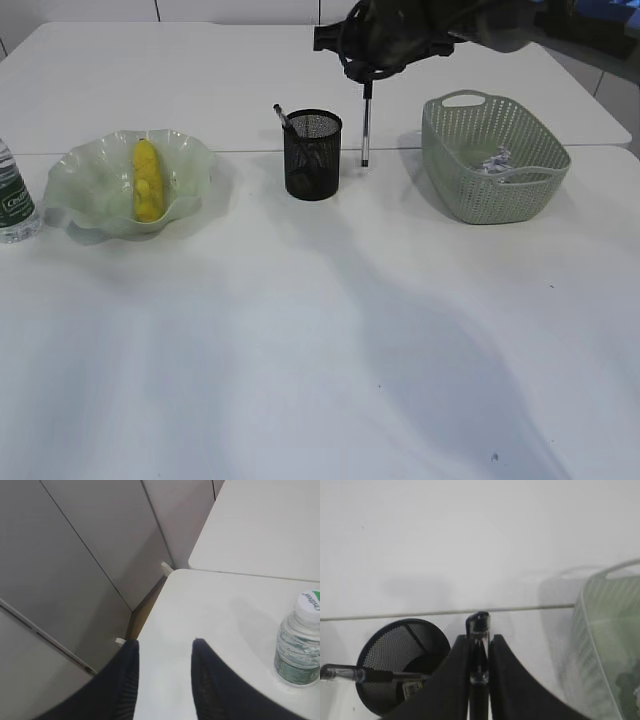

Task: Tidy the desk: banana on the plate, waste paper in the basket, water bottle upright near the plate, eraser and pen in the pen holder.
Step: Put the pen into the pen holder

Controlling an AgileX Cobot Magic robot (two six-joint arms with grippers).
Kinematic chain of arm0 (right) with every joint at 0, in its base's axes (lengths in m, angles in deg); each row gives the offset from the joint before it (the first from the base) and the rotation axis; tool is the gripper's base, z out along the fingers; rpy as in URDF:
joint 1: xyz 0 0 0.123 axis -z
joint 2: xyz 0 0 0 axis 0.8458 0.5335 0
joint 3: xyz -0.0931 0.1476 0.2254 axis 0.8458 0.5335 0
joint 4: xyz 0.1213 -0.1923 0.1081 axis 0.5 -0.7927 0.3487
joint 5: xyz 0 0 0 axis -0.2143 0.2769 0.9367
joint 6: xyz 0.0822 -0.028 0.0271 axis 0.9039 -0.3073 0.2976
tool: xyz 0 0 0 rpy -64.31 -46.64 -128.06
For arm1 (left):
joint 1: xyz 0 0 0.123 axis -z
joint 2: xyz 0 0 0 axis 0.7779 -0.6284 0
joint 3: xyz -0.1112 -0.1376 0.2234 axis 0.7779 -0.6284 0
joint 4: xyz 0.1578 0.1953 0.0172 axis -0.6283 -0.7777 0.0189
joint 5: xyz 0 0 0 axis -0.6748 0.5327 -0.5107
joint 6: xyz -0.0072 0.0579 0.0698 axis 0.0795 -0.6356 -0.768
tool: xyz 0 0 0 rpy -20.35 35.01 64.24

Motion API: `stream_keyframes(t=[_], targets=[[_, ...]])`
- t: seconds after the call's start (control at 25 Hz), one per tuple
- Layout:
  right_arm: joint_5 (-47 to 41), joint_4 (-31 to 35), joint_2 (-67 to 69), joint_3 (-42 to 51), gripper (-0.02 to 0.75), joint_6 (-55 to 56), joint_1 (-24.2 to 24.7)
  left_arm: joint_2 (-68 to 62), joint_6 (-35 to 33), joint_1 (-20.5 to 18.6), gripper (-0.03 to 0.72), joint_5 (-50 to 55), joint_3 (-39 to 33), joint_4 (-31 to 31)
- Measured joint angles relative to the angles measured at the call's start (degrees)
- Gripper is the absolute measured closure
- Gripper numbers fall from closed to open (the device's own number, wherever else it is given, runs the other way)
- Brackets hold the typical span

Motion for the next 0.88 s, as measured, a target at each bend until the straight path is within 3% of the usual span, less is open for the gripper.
stream_keyframes(t=[0.28, 0.88], targets=[[10.3, -6.7, 0.1, 0.0, 0.677, 1.9, 0.0, 0.0, 0.0, 0.0, 0.447, 0.1, 0.0, 0.0], [20.7, -30.0, 0.2, 0.0, 0.678, 22.1, 0.3, 0.0, 0.0, 0.0, 0.447, 0.0, 0.0, 0.0]])
